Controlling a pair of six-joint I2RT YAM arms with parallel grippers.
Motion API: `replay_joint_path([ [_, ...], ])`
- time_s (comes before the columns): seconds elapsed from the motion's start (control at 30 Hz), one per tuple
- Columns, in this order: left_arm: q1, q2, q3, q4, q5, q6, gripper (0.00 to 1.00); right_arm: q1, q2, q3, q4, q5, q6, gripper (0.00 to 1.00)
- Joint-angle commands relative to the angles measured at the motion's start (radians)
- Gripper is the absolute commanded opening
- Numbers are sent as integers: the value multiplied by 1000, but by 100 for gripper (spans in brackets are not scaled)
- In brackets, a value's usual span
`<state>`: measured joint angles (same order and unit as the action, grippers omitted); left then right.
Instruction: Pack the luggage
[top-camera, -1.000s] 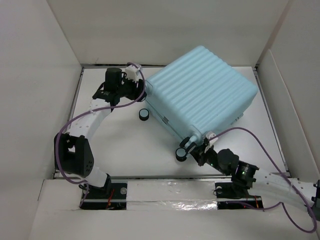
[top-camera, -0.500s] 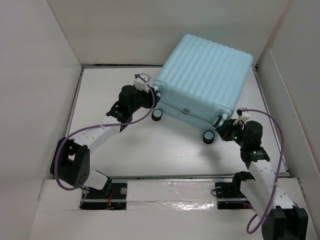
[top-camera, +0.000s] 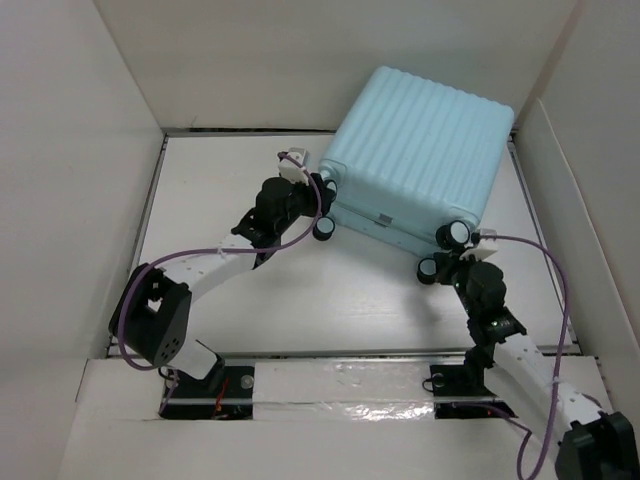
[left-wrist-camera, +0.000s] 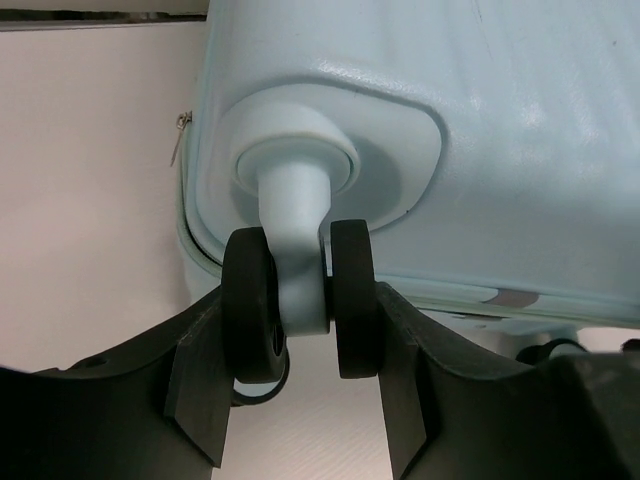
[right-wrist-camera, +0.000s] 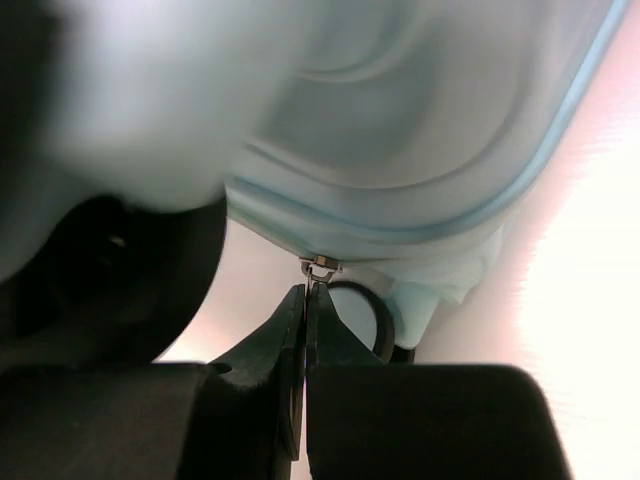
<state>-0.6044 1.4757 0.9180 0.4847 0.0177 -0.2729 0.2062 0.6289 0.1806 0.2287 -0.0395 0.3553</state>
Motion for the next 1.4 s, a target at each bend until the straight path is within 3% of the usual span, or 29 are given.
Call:
replay_joint_path([
  [0.0,-158,69,53,299,548,-227,0,307,-58,31,288,272,-10,0],
  [0.03,-167,77,59,328,571,-259,0,435,-45,37,305,388,-44,0],
  [0.07,-167,81,64,357,590,-319,0,493,-23,39,336,579,-64,0],
  [0.1,-167,84,59,418,611,-340,0,537,48,42,413,643,-87,0],
  [0.23,-178,67,21,512,633,-419,0,587,301,163,491,687,-136,0],
  [0.43,-218,-28,-146,629,587,-473,0,569,541,287,578,414,-144,0],
  [0.67,-262,-198,-324,650,490,-480,0,601,802,542,593,-45,-173,0],
  [0.93,-371,-558,-550,551,251,-480,0,768,1014,654,763,-247,-119,0],
  [1.07,-495,-673,-579,461,78,-448,0,762,1025,556,937,-290,-23,0],
  [1.17,-538,-641,-551,453,48,-410,0,701,926,452,913,-283,-13,0],
  [1.37,-615,-407,-432,604,68,-407,0,425,746,436,613,-442,-108,0],
])
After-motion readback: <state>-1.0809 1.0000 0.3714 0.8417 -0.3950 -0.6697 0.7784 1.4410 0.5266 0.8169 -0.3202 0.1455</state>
